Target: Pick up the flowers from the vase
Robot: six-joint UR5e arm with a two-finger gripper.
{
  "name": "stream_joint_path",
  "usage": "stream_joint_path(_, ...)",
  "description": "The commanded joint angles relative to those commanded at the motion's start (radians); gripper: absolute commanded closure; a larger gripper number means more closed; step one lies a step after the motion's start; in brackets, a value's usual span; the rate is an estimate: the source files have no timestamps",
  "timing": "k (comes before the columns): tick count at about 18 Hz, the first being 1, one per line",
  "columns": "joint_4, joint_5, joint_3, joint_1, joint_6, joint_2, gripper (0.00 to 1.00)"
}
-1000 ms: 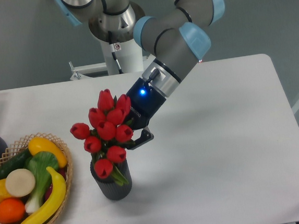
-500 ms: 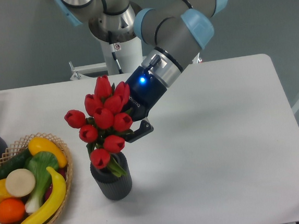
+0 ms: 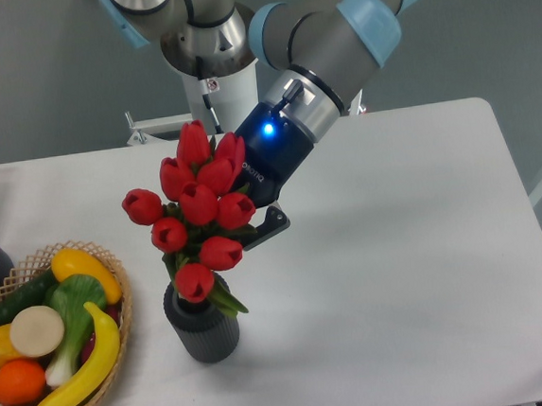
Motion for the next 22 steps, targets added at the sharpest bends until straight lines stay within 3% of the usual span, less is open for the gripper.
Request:
stream_joint_path(6,0.0,-0.061,0.005,0.031,-0.041,0.002,0.55)
stream_joint_path(22,0.002,-0.072,0.012,0.074,-0.037,0.006,0.55)
